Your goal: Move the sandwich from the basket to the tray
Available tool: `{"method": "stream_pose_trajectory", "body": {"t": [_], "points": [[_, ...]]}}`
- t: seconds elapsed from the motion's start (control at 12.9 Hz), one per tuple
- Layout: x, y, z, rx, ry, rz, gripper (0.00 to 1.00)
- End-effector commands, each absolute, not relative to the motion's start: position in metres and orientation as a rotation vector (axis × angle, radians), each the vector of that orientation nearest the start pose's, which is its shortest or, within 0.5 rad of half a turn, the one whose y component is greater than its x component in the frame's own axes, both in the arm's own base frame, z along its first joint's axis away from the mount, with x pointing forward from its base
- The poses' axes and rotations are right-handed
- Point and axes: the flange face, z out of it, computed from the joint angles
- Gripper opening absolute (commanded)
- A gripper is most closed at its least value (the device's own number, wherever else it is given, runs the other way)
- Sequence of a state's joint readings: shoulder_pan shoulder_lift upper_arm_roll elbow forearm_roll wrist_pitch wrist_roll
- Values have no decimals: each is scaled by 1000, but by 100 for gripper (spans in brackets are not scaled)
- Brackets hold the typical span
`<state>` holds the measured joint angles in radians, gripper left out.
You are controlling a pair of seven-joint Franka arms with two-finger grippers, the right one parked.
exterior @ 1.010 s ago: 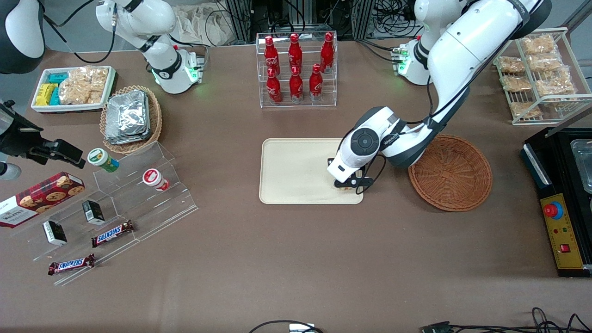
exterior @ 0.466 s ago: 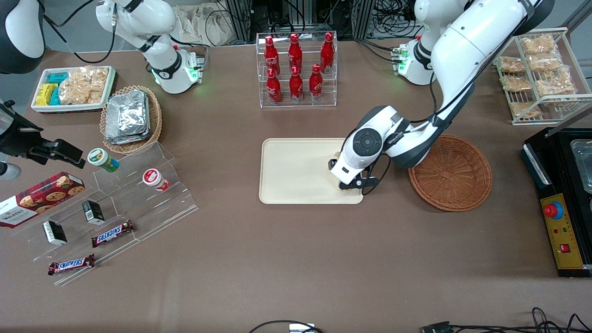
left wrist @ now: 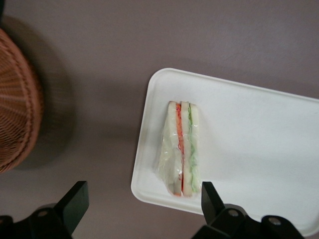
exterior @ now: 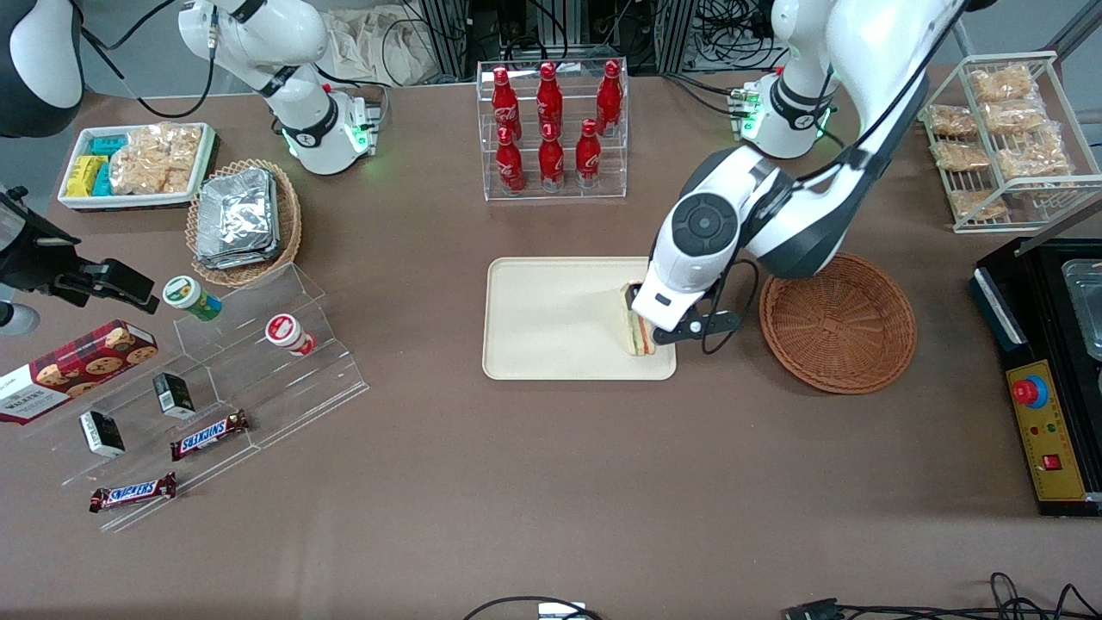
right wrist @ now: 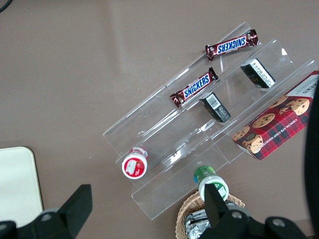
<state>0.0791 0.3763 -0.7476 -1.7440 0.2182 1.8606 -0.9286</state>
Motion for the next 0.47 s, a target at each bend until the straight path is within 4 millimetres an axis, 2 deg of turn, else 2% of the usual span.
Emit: {"method": "stream_pose_trajectory", "body": {"t": [0.0, 0.08, 0.16, 0.39], "points": [[516, -320, 461, -3037, -246, 232, 100], [514, -304, 483, -3043, -232, 234, 100], [516, -281, 506, -3058, -295, 207, 100], [510, -210, 543, -3060, -219, 150, 100]]}}
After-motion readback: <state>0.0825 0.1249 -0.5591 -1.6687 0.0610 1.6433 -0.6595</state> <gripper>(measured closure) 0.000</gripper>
